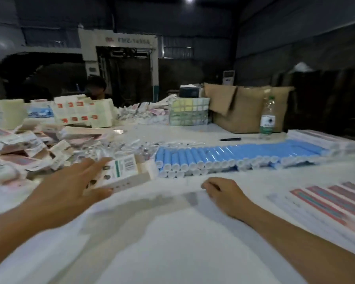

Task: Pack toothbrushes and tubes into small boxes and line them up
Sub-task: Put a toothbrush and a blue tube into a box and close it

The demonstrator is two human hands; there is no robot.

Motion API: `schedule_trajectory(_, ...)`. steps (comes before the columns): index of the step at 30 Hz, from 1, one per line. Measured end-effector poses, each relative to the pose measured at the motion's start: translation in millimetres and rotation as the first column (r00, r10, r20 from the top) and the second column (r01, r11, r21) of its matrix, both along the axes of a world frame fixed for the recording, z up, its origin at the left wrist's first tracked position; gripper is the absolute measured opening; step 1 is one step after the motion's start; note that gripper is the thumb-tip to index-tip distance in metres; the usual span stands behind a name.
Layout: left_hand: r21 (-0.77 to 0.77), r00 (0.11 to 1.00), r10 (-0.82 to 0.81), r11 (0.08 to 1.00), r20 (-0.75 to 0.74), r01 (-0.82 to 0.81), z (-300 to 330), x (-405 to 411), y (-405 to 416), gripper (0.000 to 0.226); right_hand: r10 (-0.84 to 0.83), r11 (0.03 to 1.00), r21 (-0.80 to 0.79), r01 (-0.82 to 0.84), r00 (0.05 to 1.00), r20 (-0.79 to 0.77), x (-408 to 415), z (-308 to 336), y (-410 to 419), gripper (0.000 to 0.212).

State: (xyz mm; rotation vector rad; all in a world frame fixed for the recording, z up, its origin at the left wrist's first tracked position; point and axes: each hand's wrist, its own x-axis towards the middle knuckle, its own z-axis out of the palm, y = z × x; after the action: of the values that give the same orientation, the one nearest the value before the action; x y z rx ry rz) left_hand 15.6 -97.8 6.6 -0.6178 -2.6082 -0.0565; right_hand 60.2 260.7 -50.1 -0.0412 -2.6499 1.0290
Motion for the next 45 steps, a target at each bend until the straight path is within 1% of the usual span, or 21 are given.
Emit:
schedule_trajectory(1,-0.035,0.997,-0.072,0.997,0.029,0.073,-9,14,40,0.075,0.022,0.968,-0.251,-0.021,1.0,0.001,1,2,3,0.027)
schedule_trajectory(2,-0.056,0.99,-0.122,0.99,0.068,0.126,-16,22,76,0.074,0.012,0.894,-0.448,-0.01,1.0,0.003,2,5,7,0.032)
schedule_trajectory(3,-0.034,0.983,-0.17,0.984,0.071,0.173,-22,22,105,0.072,0.003,0.815,-0.58,0.005,1.0,0.014,1,7,11,0.036)
schedule_trajectory(4,-0.09,0.984,-0.159,0.982,0.083,0.167,-25,22,133,0.068,-0.007,0.77,-0.637,0.029,0.999,0.037,0,8,15,0.038)
schedule_trajectory(7,-0.159,0.992,-0.099,0.981,0.082,0.111,-28,24,188,0.064,-0.094,0.728,-0.675,0.124,0.992,0.081,0,8,21,0.03)
schedule_trajectory(10,-0.146,0.996,-0.082,0.985,0.046,0.088,-42,24,210,0.065,-0.161,0.699,-0.692,0.183,0.982,0.098,0,8,27,0.025)
schedule_trajectory(14,-0.16,0.998,-0.044,0.986,-0.042,0.037,-53,28,213,0.073,-0.159,0.767,-0.616,0.18,0.983,0.088,-6,3,33,0.023)
schedule_trajectory(16,-0.18,0.996,-0.052,0.983,-0.074,0.038,-54,30,212,0.071,-0.15,0.774,-0.61,0.171,0.985,0.085,-7,1,35,0.022)
schedule_trajectory(19,-0.166,0.996,-0.06,0.985,-0.064,0.048,-55,29,207,0.064,-0.107,0.781,-0.609,0.137,0.991,0.086,-5,-1,35,0.023)
schedule_trajectory(21,-0.157,0.997,-0.06,0.986,-0.054,0.05,-58,28,202,0.06,-0.132,0.838,-0.525,0.149,0.989,0.071,-3,0,32,0.024)
schedule_trajectory(24,-0.172,0.999,-0.038,0.984,-0.029,0.032,-62,27,199,0.061,-0.198,0.952,-0.232,0.202,0.979,0.041,-12,20,35,0.026)
schedule_trajectory(26,-0.185,0.999,-0.025,0.982,-0.025,0.02,-64,27,201,0.064,-0.236,0.971,-0.013,0.237,0.971,0.034,-24,45,48,0.03)
schedule_trajectory(28,-0.19,1.0,-0.021,0.982,-0.02,0.017,-64,27,204,0.066,-0.294,0.947,0.138,0.289,0.956,0.017,-33,72,70,0.027)
schedule_trajectory(30,-0.195,1.0,-0.023,0.981,-0.014,0.02,-64,28,210,0.068,-0.351,0.916,0.212,0.341,0.936,0.012,-43,89,92,0.018)
schedule_trajectory(32,-0.199,1.0,-0.023,0.98,0.011,0.024,-62,31,216,0.067,-0.361,0.905,0.258,0.338,0.932,0.045,-55,92,98,0.02)
schedule_trajectory(34,-0.191,0.999,-0.042,0.981,0.018,0.045,-61,33,222,0.063,-0.293,0.925,0.278,0.26,0.952,0.084,-72,92,79,0.026)
schedule_trajectory(38,-0.128,0.997,-0.074,0.989,0.037,0.078,-58,32,227,0.053,-0.06,0.963,0.268,0.037,0.995,0.08,-122,92,0,0.025)
schedule_trajectory(40,-0.1,0.996,-0.078,0.992,0.052,0.083,-59,31,225,0.054,0.018,0.943,0.33,-0.05,0.995,0.099,-145,91,-42,0.021)
schedule_trajectory(42,-0.124,0.994,-0.082,0.988,0.076,0.091,-61,30,223,0.057,0.052,0.894,0.432,-0.116,0.986,0.156,-163,88,-76,0.026)
schedule_trajectory(43,-0.124,0.992,-0.096,0.987,0.085,0.106,-57,32,223,0.054,0.042,0.845,0.517,-0.138,0.98,0.193,-170,85,-84,0.028)
schedule_trajectory(45,-0.068,0.983,-0.156,0.984,0.095,0.163,-49,33,217,0.037,0.023,0.73,0.661,-0.174,0.973,0.232,-183,78,-101,0.029)
